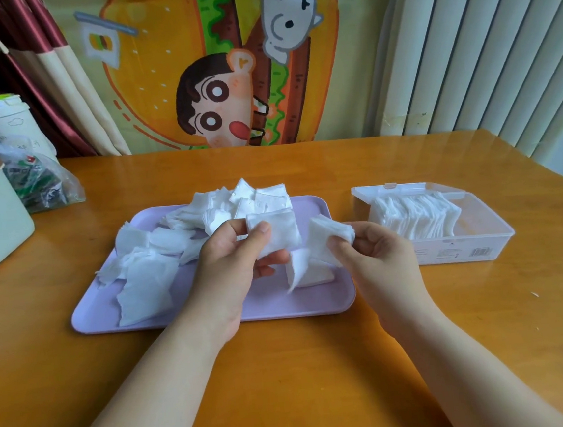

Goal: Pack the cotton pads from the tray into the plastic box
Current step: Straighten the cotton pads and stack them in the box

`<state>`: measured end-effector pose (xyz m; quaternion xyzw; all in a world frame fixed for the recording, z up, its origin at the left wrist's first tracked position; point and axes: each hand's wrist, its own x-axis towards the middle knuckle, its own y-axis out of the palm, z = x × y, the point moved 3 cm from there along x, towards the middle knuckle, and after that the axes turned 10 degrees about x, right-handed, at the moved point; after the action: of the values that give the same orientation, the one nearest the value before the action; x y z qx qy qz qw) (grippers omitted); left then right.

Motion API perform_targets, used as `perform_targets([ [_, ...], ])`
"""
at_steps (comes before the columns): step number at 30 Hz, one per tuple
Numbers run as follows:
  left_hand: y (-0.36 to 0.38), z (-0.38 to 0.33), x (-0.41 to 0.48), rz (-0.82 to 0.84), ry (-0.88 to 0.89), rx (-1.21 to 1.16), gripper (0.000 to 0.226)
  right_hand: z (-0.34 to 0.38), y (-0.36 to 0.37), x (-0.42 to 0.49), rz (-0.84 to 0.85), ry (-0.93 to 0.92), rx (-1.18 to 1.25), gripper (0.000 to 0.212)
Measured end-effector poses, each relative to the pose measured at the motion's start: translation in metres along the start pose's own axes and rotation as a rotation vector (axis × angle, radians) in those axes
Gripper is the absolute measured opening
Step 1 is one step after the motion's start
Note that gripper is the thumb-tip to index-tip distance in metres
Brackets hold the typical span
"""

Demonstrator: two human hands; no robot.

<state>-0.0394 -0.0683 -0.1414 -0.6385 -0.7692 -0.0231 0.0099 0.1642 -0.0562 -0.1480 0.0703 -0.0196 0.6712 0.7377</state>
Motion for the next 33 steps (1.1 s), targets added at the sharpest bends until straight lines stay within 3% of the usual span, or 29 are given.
perform_targets([
  [4, -0.001, 0.005, 0.001, 0.016, -0.071, -0.072, 0.016, 0.001, 0.0, 0.0, 0.001, -0.011, -0.007, 0.011],
  [7, -0.009, 0.004, 0.008, -0.068, -0.009, -0.069, 0.015, 0.002, -0.001, -0.001, -0.022, -0.027, -0.008, 0.011],
  [10, -0.01, -0.001, 0.008, 0.026, 0.027, -0.161, 0.013, 0.009, -0.003, -0.002, -0.049, -0.07, 0.033, 0.013],
  [13, 0.0, 0.0, 0.0, 0.175, 0.042, -0.114, 0.018, 0.014, 0.002, -0.006, 0.079, 0.002, 0.092, 0.014],
  [16, 0.009, 0.004, -0.005, 0.216, 0.026, -0.029, 0.029, 0.018, 0.009, -0.01, 0.219, 0.073, 0.12, 0.016],
  [28, 0.008, 0.007, -0.004, 0.101, 0.052, 0.12, 0.013, 0.011, 0.01, -0.007, 0.328, 0.06, 0.152, 0.021],
  [33, 0.01, 0.0, -0.009, 0.02, 0.074, 0.174, 0.013, 0.011, 0.012, -0.008, 0.377, 0.122, 0.265, 0.035],
])
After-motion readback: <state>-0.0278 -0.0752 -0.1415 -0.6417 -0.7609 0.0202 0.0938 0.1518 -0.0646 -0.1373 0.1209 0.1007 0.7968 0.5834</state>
